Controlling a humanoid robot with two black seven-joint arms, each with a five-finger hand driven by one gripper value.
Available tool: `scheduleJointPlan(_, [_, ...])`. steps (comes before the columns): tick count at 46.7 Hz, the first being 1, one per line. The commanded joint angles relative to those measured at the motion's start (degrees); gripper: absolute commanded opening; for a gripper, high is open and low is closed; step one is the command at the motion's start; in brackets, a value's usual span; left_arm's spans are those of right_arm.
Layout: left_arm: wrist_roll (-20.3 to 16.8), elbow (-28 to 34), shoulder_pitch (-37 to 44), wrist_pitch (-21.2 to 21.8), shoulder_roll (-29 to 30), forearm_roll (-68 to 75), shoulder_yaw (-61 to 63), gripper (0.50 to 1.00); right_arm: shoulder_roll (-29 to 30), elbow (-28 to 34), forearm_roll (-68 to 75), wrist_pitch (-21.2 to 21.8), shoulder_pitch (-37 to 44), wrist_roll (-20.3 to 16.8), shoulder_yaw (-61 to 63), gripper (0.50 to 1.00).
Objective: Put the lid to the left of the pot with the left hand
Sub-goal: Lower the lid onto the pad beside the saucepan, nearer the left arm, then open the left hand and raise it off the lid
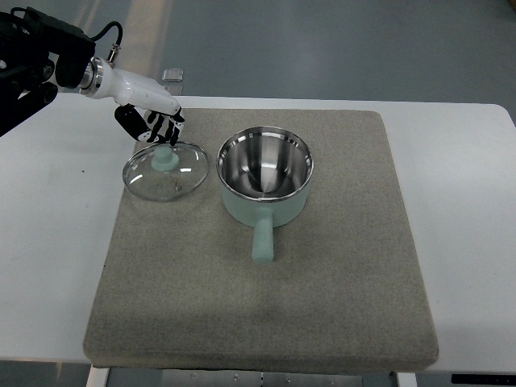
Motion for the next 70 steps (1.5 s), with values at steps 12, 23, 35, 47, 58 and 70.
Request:
scheduleJointPlan(12, [0.0, 0.4, 0.8, 0.0, -1.2, -0.4, -0.4, 0.500, 0.0, 0.0, 0.0, 0.0, 0.0, 0.0, 0.0, 0.921])
scheduleJointPlan(23, [0.0, 1.7, 0.8, 0.1, -1.3, -1.2, -1.1, 0.500, 0.0, 0.0, 0.0, 0.0, 0.0, 0.0, 0.0, 0.921])
scheduleJointPlan(35, [0.0, 8.0, 2.4, 9.2, -4.1, -14.6, -2.2, 0.867, 0.0, 0.0, 0.0, 0.1, 0.0, 0.0, 0.0, 0.921])
scheduleJointPlan(47, [0.0, 13.1, 3.2, 13.1, -7.2, -27.1, -2.4, 0.990, 0.0, 0.0, 0.0, 0.1, 0.0, 0.0, 0.0, 0.923])
scheduleJointPlan(58, [0.0, 27.7, 5.1, 14.5, -15.6, -43.4, -2.7, 0.992, 0.0, 0.0, 0.0, 0.0, 0.0, 0.0, 0.0, 0.921])
scheduleJointPlan(70, [0.0, 34.0, 7.8, 14.6, -19.3, -64.3, -2.9, 0.992, 0.0, 0.0, 0.0, 0.0, 0.0, 0.0, 0.0, 0.921])
